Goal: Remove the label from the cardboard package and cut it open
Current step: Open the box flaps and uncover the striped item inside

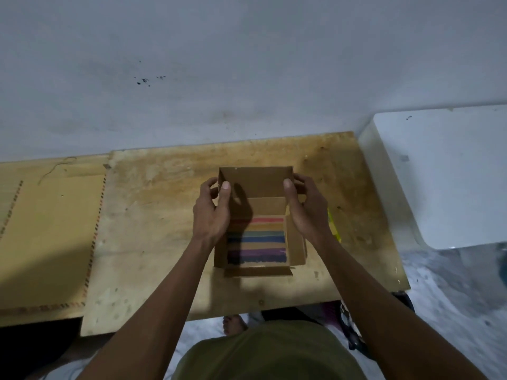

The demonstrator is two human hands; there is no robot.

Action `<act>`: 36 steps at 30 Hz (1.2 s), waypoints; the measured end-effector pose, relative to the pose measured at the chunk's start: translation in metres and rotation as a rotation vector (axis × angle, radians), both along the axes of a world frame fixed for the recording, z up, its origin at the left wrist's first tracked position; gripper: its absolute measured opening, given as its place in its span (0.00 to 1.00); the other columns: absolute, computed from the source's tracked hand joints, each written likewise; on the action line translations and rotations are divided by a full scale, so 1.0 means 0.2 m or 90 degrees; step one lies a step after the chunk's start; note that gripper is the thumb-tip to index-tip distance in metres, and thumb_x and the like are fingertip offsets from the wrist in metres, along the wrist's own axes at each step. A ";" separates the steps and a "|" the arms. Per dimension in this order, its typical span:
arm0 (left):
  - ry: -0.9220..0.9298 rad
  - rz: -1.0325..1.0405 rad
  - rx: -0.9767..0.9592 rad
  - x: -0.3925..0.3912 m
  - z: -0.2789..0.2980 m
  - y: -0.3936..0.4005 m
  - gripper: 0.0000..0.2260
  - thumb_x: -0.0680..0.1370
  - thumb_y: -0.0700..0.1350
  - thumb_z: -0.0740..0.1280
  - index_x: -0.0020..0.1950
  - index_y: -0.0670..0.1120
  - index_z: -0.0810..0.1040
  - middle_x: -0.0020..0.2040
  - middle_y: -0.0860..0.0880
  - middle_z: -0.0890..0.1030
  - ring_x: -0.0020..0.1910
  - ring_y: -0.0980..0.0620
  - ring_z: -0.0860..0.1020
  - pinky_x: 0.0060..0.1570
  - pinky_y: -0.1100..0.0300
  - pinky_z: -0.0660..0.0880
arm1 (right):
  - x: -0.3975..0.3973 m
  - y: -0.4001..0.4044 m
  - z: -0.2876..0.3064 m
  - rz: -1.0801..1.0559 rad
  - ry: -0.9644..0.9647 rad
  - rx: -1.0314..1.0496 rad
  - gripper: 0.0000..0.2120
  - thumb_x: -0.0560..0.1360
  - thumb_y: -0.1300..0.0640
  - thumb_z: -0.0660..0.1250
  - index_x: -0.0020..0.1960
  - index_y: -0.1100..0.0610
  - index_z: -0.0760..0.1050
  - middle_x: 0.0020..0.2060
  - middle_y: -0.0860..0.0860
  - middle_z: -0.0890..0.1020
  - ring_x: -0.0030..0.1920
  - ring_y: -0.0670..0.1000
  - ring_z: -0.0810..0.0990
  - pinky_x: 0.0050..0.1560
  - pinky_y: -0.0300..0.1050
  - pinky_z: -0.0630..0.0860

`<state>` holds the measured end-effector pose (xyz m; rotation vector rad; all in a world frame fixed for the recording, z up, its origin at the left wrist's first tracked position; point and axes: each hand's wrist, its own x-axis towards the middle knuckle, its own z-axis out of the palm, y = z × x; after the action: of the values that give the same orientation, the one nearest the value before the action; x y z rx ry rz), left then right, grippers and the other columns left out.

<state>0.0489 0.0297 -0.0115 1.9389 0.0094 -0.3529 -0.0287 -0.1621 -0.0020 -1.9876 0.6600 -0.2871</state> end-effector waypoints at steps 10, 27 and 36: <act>0.052 -0.018 0.077 0.22 -0.15 -0.13 0.30 0.81 0.60 0.59 0.79 0.53 0.53 0.76 0.41 0.69 0.71 0.38 0.71 0.65 0.36 0.73 | 0.35 -0.09 -0.29 0.038 0.111 -0.004 0.26 0.80 0.57 0.62 0.76 0.49 0.59 0.65 0.53 0.77 0.64 0.54 0.76 0.61 0.46 0.74; -0.193 -0.393 0.699 0.13 -0.40 -0.05 0.33 0.82 0.65 0.40 0.82 0.48 0.43 0.83 0.47 0.46 0.81 0.46 0.42 0.73 0.33 0.31 | 0.11 0.01 -0.50 0.285 0.312 -0.466 0.30 0.82 0.42 0.52 0.78 0.59 0.59 0.77 0.55 0.63 0.78 0.59 0.56 0.72 0.73 0.47; -0.207 -0.425 0.710 0.14 -0.48 0.04 0.33 0.82 0.65 0.41 0.81 0.48 0.38 0.81 0.48 0.36 0.80 0.47 0.34 0.74 0.37 0.31 | 0.08 -0.01 -0.59 0.324 0.338 -0.443 0.32 0.83 0.41 0.48 0.80 0.56 0.47 0.80 0.53 0.50 0.80 0.57 0.46 0.73 0.72 0.49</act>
<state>0.0768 0.0373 -0.1080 3.0619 -0.8271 -0.5216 -0.0131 -0.1641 -0.1190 -2.8586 0.3619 0.3928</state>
